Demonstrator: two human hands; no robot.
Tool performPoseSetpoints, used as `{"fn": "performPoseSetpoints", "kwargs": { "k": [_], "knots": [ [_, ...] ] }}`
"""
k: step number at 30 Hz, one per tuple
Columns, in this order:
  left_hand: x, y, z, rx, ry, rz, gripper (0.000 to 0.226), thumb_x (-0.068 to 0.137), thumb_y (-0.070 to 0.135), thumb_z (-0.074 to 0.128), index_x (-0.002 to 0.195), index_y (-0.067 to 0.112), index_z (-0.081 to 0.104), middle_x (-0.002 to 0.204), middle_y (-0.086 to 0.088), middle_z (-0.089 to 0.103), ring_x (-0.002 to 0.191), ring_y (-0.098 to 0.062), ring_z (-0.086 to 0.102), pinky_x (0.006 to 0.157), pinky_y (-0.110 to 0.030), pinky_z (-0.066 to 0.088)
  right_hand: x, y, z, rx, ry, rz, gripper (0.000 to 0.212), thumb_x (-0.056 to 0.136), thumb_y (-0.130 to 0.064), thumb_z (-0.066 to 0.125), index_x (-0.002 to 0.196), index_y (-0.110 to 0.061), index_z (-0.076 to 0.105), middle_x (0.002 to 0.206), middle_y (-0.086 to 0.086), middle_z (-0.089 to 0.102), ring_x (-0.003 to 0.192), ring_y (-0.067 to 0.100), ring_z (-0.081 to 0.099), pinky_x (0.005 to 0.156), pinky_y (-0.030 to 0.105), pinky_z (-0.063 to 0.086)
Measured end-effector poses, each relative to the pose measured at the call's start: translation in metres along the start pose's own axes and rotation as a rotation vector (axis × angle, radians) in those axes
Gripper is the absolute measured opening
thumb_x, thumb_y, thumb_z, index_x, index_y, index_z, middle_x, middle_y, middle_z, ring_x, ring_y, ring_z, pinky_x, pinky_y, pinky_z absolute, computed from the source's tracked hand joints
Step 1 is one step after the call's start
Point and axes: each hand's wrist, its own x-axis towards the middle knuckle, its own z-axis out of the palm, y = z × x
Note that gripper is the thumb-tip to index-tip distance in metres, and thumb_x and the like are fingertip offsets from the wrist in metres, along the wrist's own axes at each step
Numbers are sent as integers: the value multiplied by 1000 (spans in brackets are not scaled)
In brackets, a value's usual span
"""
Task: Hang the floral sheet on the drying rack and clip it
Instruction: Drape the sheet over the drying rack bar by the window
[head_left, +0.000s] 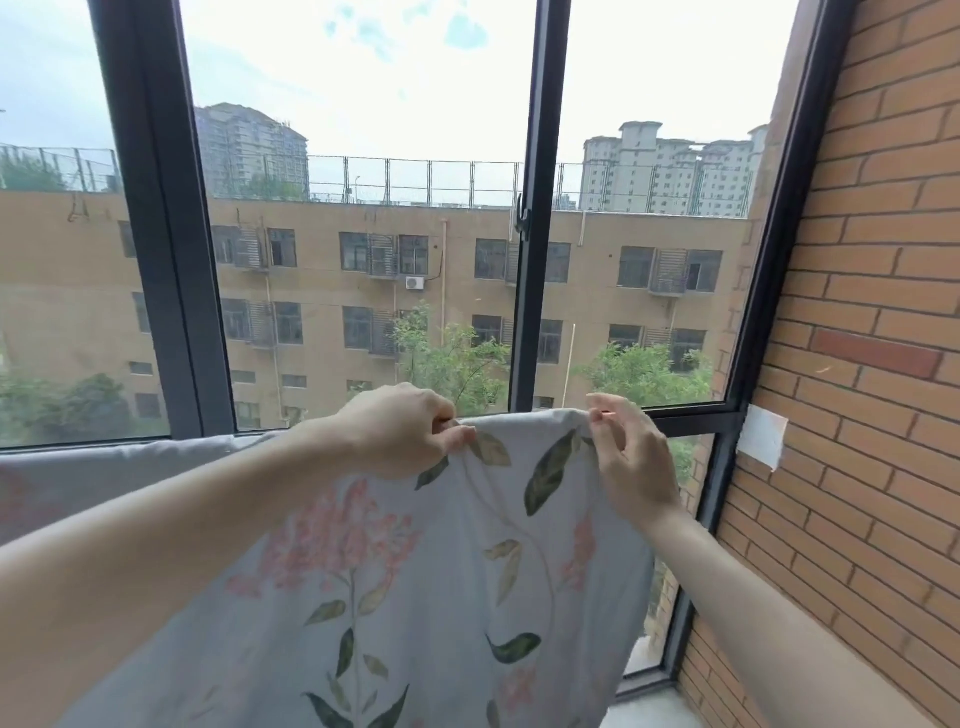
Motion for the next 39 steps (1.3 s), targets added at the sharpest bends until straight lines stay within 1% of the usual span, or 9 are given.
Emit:
{"fn": "performPoseSetpoints", "kwargs": {
  "k": [2, 5, 9, 15, 18, 26, 33, 37, 39],
  "knots": [
    [-6, -4, 4, 29, 19, -2, 46, 104, 62, 41, 76, 28, 56, 73, 5, 61, 65, -15, 57, 56, -31, 41, -19, 25, -9, -44, -35, 90, 43, 102, -65, 37, 127, -38, 60, 116, -13, 68, 105, 12, 62, 85, 36, 50],
    [-7, -7, 7, 47, 49, -3, 47, 104, 63, 36, 83, 28, 59, 73, 4, 61, 65, -14, 57, 54, -31, 38, -42, 50, -13, -62, -161, 219, 26, 103, -55, 47, 112, -33, 57, 87, -11, 63, 80, 17, 61, 61, 30, 41],
    [-5, -6, 12, 78, 82, 12, 47, 104, 63, 35, 80, 29, 55, 73, 5, 60, 65, -14, 57, 55, -32, 39, -49, 66, -11, 12, -92, 246, 22, 104, -41, 53, 115, -25, 66, 81, -13, 69, 72, 8, 64, 56, 25, 44],
    [-6, -8, 16, 115, 121, 11, 46, 105, 63, 33, 87, 29, 59, 76, 6, 60, 67, -13, 56, 56, -33, 39, -36, 56, -16, 169, 21, 263, 15, 97, -34, 69, 84, -28, 68, 66, -8, 65, 60, 18, 54, 53, 30, 39],
    [-7, -7, 16, 121, 124, 10, 46, 105, 63, 33, 89, 29, 60, 76, 6, 61, 68, -13, 56, 57, -33, 40, -22, 43, -16, 180, 17, 252, 4, 98, -41, 68, 100, -38, 70, 79, -9, 75, 70, 24, 68, 57, 42, 53],
    [-15, -5, 12, 135, 127, 10, 51, 101, 70, 32, 83, 32, 60, 75, 7, 61, 67, -12, 57, 56, -31, 40, -35, 71, -12, -3, -232, 314, 36, 98, -67, 43, 110, -40, 63, 93, -11, 73, 87, 21, 69, 77, 51, 59],
    [-26, 5, 4, 87, 102, 43, 61, 99, 74, 31, 74, 25, 59, 69, 3, 61, 63, -17, 59, 57, -32, 46, -49, 47, -16, 175, -81, 300, 28, 107, -43, 46, 119, -26, 64, 94, -5, 71, 89, 15, 67, 72, 34, 52],
    [-32, 10, 1, 57, 80, 63, 65, 99, 75, 31, 70, 22, 55, 65, 2, 59, 59, -20, 57, 58, -35, 48, -57, 43, -19, 208, -10, 270, 24, 108, -34, 48, 119, -21, 64, 92, -7, 70, 77, -8, 63, 62, 10, 46],
    [-32, 12, 3, 65, 77, 72, 67, 98, 76, 29, 72, 20, 56, 67, 1, 60, 62, -20, 58, 61, -36, 50, -62, 45, -21, 204, 14, 268, 25, 108, -32, 48, 121, -17, 64, 91, -7, 69, 75, -11, 62, 61, 9, 46]
  ]
}}
